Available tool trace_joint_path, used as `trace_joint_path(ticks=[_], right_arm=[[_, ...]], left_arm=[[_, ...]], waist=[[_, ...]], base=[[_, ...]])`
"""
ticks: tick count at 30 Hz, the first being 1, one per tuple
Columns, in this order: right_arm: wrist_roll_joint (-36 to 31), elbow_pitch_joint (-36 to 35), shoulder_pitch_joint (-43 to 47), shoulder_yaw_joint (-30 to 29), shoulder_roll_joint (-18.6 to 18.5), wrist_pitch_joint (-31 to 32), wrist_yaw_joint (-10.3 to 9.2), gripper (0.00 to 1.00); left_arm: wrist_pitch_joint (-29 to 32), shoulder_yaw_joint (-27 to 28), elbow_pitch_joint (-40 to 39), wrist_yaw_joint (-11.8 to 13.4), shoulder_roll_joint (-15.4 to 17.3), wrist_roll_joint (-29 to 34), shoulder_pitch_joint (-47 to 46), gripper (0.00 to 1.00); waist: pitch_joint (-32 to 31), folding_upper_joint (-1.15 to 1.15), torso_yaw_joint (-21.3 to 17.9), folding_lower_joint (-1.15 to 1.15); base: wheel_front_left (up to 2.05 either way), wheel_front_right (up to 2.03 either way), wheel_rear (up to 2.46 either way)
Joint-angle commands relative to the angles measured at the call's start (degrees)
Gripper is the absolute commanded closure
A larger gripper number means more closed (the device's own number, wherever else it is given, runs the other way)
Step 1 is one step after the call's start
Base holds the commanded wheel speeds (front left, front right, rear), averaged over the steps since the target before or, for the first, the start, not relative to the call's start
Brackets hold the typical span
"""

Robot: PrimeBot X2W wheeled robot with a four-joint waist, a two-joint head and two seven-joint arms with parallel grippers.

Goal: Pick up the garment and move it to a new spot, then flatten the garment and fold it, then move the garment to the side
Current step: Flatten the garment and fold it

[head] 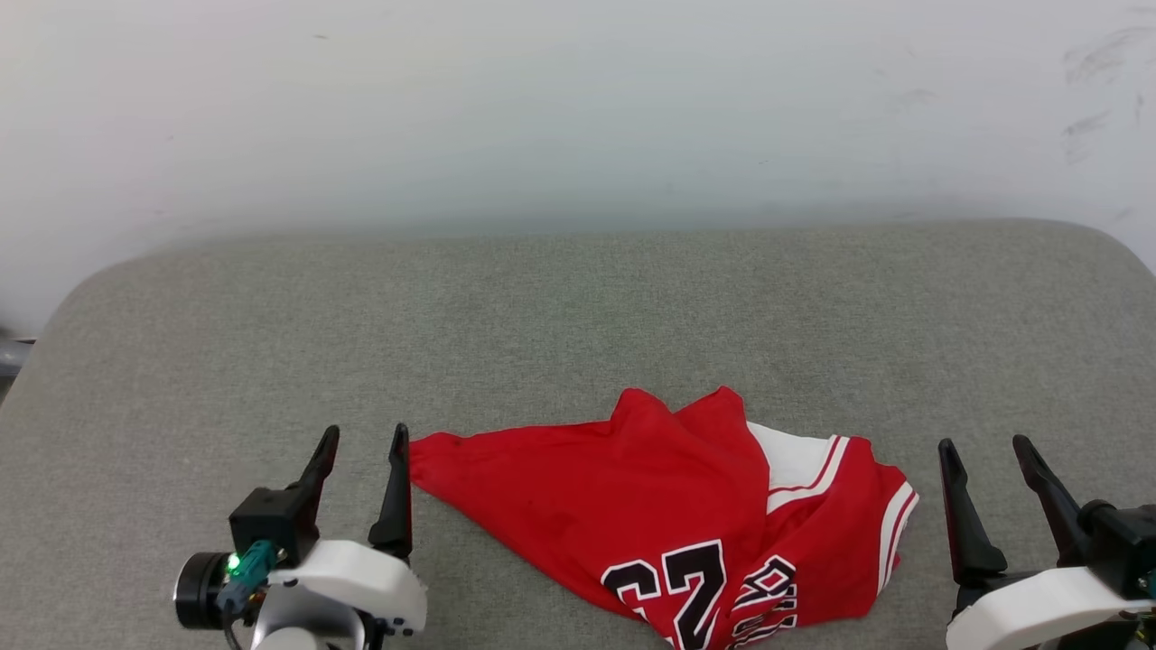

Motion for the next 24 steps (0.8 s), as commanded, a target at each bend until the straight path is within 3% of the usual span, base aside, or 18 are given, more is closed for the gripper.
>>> trace_joint_path(ticks=[1,11,24], right_arm=[[-0.11,-0.26,0.62,0.04,0.04,-0.01,-0.04,0.00],[-0.45,-1.68,1.59,-0.55,0.04,0.31,-0.04,0.00],[0.44,-1.50,1.60,-0.42,0.04,0.88,-0.04,0.00]], left_arm=[[-0.26,0.81,-0.71,0.03,0.52,0.43,1.52,0.00],[-0.27,1.04,-1.28,-0.56,1.03,1.31,5.19,0.00],[2.32,-0.38,0.74,-1.87,0.29,0.15,1.11,0.00]], waist=[[-0.21,0.00,0.18,0.00],[-0.96,0.00,0.42,0.00],[-0.54,0.00,0.76,0.00]], base=[[0.00,0.00,0.00],[0.00,0.00,0.00],[0.00,0.00,0.00]])
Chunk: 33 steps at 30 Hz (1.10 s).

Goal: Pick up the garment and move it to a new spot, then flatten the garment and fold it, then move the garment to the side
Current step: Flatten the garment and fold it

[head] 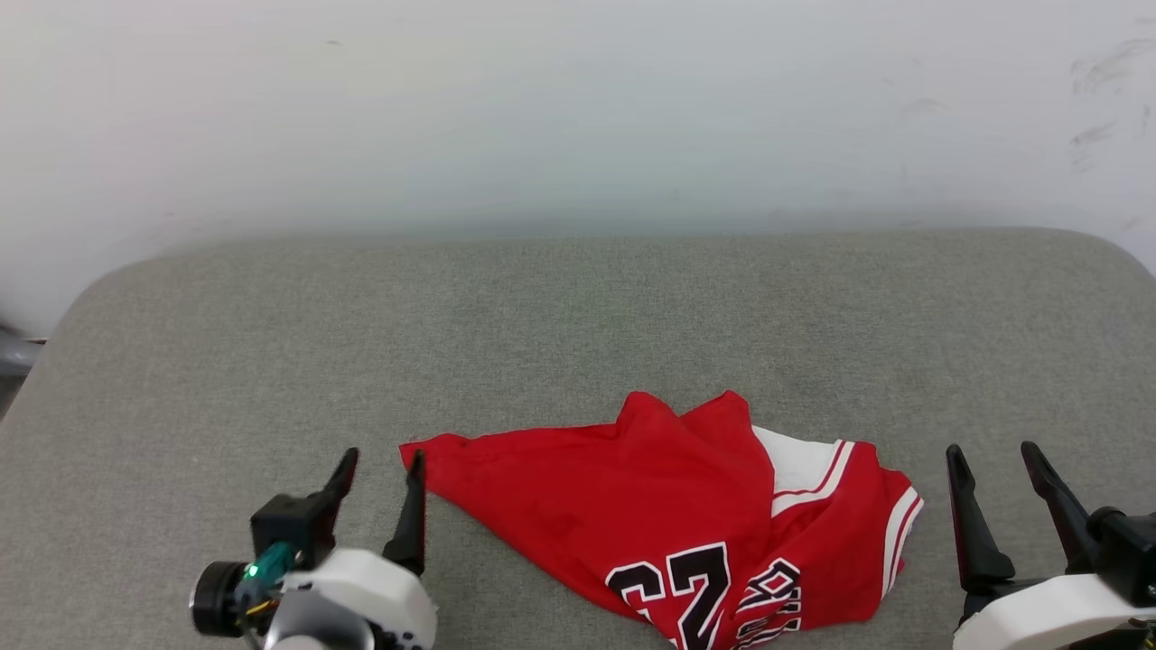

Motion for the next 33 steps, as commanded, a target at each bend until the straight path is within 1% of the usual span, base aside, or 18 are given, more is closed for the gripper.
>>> trace_joint_path(ticks=[1,6,11,12,14,19,23,26,29,31,33], right_arm=[[0.30,0.15,0.22,0.16,0.05,0.36,-0.04,0.00],[0.09,0.16,-0.97,0.95,0.05,0.90,-0.04,0.00],[0.10,0.04,-2.89,2.18,0.04,0.65,-0.04,0.00],[0.10,0.04,-2.89,2.18,0.04,0.65,-0.04,0.00],[0.32,0.55,-3.90,2.54,0.05,0.49,-0.04,0.00],[1.08,2.59,-6.32,3.74,0.04,-0.71,-0.04,0.00],[1.97,4.00,-7.74,4.17,0.05,-1.77,-0.04,0.00],[2.38,4.94,-8.73,4.40,0.06,-2.53,-0.04,0.00],[2.82,6.08,-9.75,4.67,0.06,-3.30,-0.04,0.00],[2.90,6.82,-10.33,4.73,0.05,-3.79,-0.04,0.00],[3.08,7.56,-10.80,4.77,0.06,-4.17,-0.04,0.00]], left_arm=[[2.90,-0.82,1.15,-1.20,-0.81,-1.21,-2.08,0.00],[11.27,-4.18,4.82,-4.49,-1.50,-2.25,-7.92,0.00],[20.72,-6.44,10.22,-7.18,-2.48,-3.85,-15.32,0.00],[20.72,-6.44,10.22,-7.18,-2.48,-3.85,-15.32,0.00],[23.80,-7.28,12.39,-8.31,-2.52,-4.05,-18.69,0.00],[31.17,-9.17,18.46,-10.17,-2.15,-4.54,-25.26,0.00],[34.57,-10.90,21.82,-11.50,-1.72,-4.60,-30.34,0.00],[37.36,-14.23,24.10,-12.41,-1.03,-3.37,-33.48,0.00],[43.83,-20.25,27.01,-12.85,-0.24,-2.93,-34.97,0.00],[48.18,-25.70,27.04,-13.06,-0.27,-5.97,-33.79,0.00],[50.61,-29.36,26.33,-13.14,0.41,-9.28,-33.39,0.00]], waist=[[0.38,0.00,0.05,0.00],[2.02,0.00,-0.48,0.00],[5.88,0.00,-2.27,0.00],[5.88,0.00,-2.27,0.00],[7.54,0.00,-3.22,0.00],[11.08,0.00,-6.05,0.00],[13.41,0.00,-8.04,0.00],[14.93,0.00,-9.01,0.00],[15.97,0.00,-9.80,0.00],[16.34,0.00,-10.15,0.00],[16.57,0.00,-10.38,0.00]], base=[[0.00,0.00,0.00],[0.00,0.00,0.00],[0.00,0.00,0.00],[0.00,0.00,0.00],[0.00,0.00,0.00],[0.00,0.00,0.00],[0.00,0.00,0.00],[0.00,0.00,0.00],[0.00,0.00,0.00],[0.00,0.00,0.00],[0.00,0.00,0.00]])
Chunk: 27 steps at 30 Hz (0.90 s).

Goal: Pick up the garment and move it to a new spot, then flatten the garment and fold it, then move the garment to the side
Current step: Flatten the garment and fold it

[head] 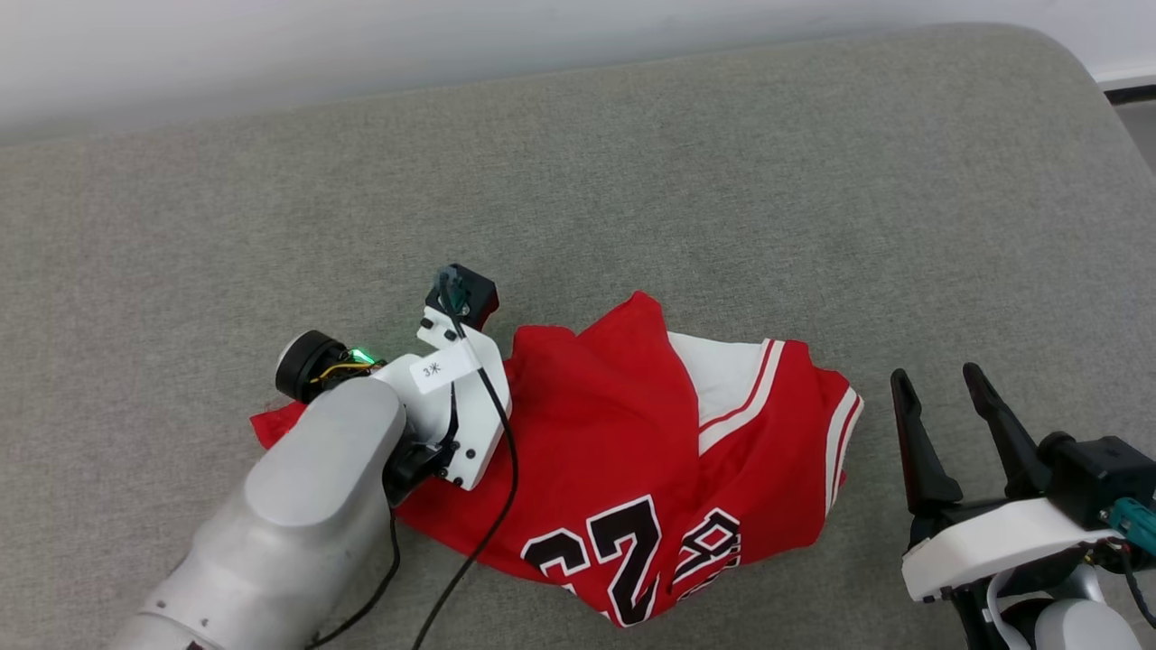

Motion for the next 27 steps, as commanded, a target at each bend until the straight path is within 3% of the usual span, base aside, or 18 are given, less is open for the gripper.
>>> trace_joint_path(ticks=[1,3,8,14,22,27], right_arm=[[0.26,0.54,-1.02,0.04,0.07,-0.58,-0.04,0.00],[0.49,1.21,-1.23,0.04,0.07,-0.90,-0.04,0.00],[0.85,2.54,-1.69,-0.34,0.06,-1.43,-0.04,0.00],[0.45,3.49,-0.49,-1.42,0.08,-1.25,-0.04,0.00],[-0.45,2.21,1.51,-2.55,0.06,0.41,-0.04,0.00],[-0.62,0.95,3.21,-3.68,0.07,1.58,-0.04,0.00]], left_arm=[[4.18,-4.57,1.89,-0.82,-0.74,-2.60,5.07,0.21],[4.60,-6.86,1.21,-0.83,0.75,-4.71,5.21,1.00],[-1.41,-8.45,-0.27,-0.56,3.80,-6.32,2.31,1.00],[-15.92,-4.66,-1.45,0.09,4.11,-5.89,-0.48,1.00],[-29.43,1.22,-3.03,5.41,5.72,-7.09,2.38,1.00],[-34.72,5.49,-6.74,9.86,9.28,-9.08,8.03,1.00]], waist=[[0.33,0.00,-0.34,0.00],[0.34,0.00,-0.42,0.00],[0.00,0.00,0.42,0.00],[-2.41,0.00,2.77,0.00],[-7.09,0.00,5.76,0.00],[-9.15,0.00,7.10,0.00]], base=[[0.00,0.00,0.00],[0.00,0.00,0.00],[0.00,0.00,0.00],[0.00,0.00,0.00],[0.00,0.00,0.00],[0.00,0.00,0.00]])
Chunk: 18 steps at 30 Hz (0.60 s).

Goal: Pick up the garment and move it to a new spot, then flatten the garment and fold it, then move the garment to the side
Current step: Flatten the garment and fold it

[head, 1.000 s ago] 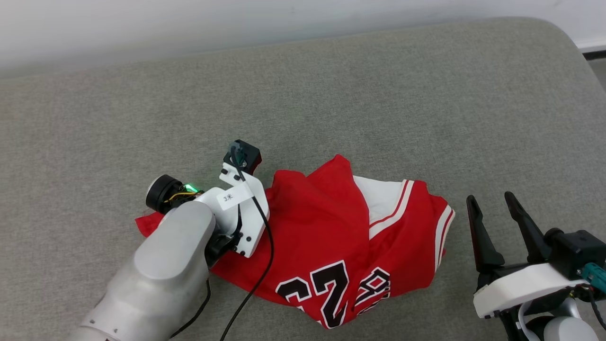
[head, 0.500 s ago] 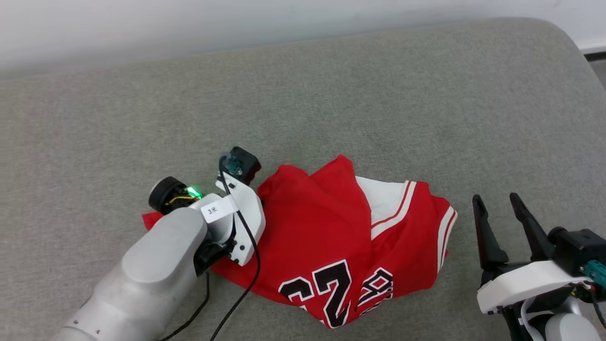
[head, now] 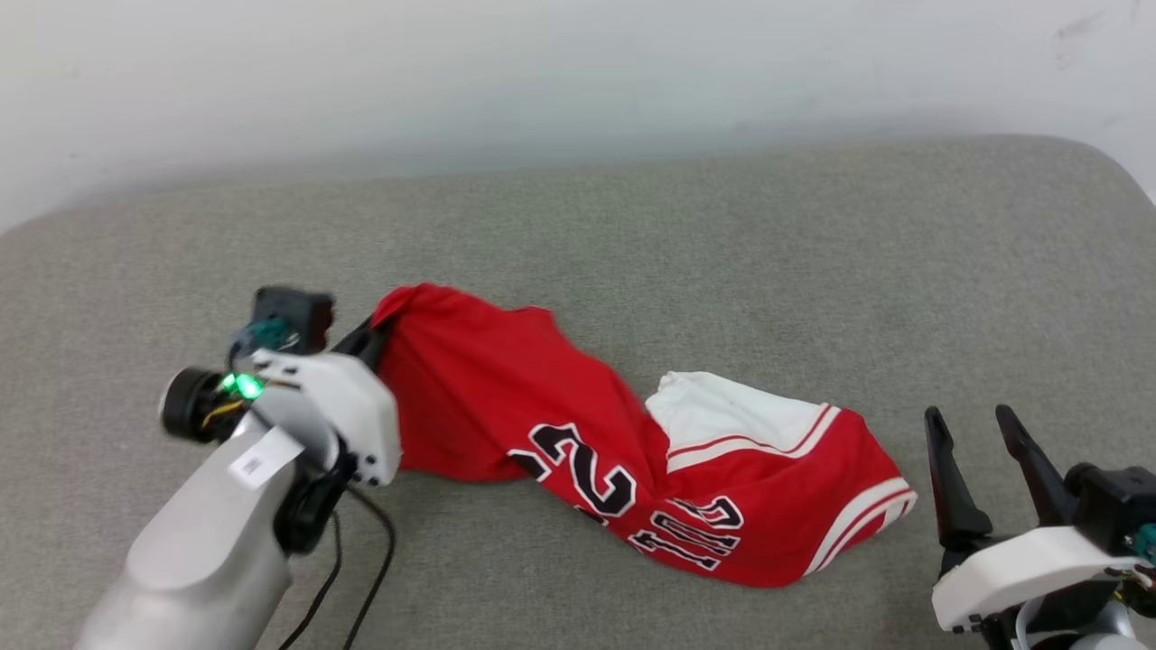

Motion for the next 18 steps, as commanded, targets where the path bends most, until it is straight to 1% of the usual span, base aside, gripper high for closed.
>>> trace_joint_path(ticks=[1,3,7,10,12,15,18], right_arm=[[-0.18,-0.62,1.12,-0.47,0.05,0.40,-0.04,0.00],[-0.31,-1.28,1.78,-0.80,0.06,0.72,-0.04,0.00],[-0.24,-2.25,3.25,-1.06,0.06,1.53,-0.04,0.00],[-0.17,-2.85,3.98,-0.99,0.06,2.03,-0.04,0.00],[-0.14,-3.03,4.45,-0.93,0.06,2.36,-0.04,0.00],[-0.23,-3.48,5.08,-0.82,0.06,2.61,-0.04,0.00],[-0.63,-3.84,5.49,-0.58,0.05,2.98,-0.04,0.00]], left_arm=[[-1.32,1.46,-1.40,1.69,1.62,-0.92,3.38,1.00],[-2.47,3.00,-3.49,3.59,3.08,-1.91,6.51,1.00],[-4.13,6.68,-7.40,8.30,5.53,-4.92,14.47,1.00],[-5.03,9.07,-9.47,11.62,6.25,-7.38,21.05,1.00],[-5.32,10.15,-10.47,13.57,6.18,-8.93,25.38,1.00],[-4.83,11.19,-11.03,15.81,5.36,-11.53,31.85,1.00],[-4.37,10.89,-10.95,16.39,4.04,-13.49,37.00,1.00]], waist=[[-1.25,0.00,1.16,0.00],[-1.75,0.00,1.70,0.00],[-2.60,0.00,2.79,0.00],[-3.24,0.00,3.42,0.00],[-3.60,0.00,3.70,0.00],[-4.05,0.00,3.96,0.00],[-4.59,0.00,4.06,0.00]], base=[[0.00,0.00,0.00],[0.00,0.00,0.00],[0.00,0.00,0.00],[0.00,0.00,0.00],[0.00,0.00,0.00],[0.00,0.00,0.00],[0.00,0.00,0.00]])
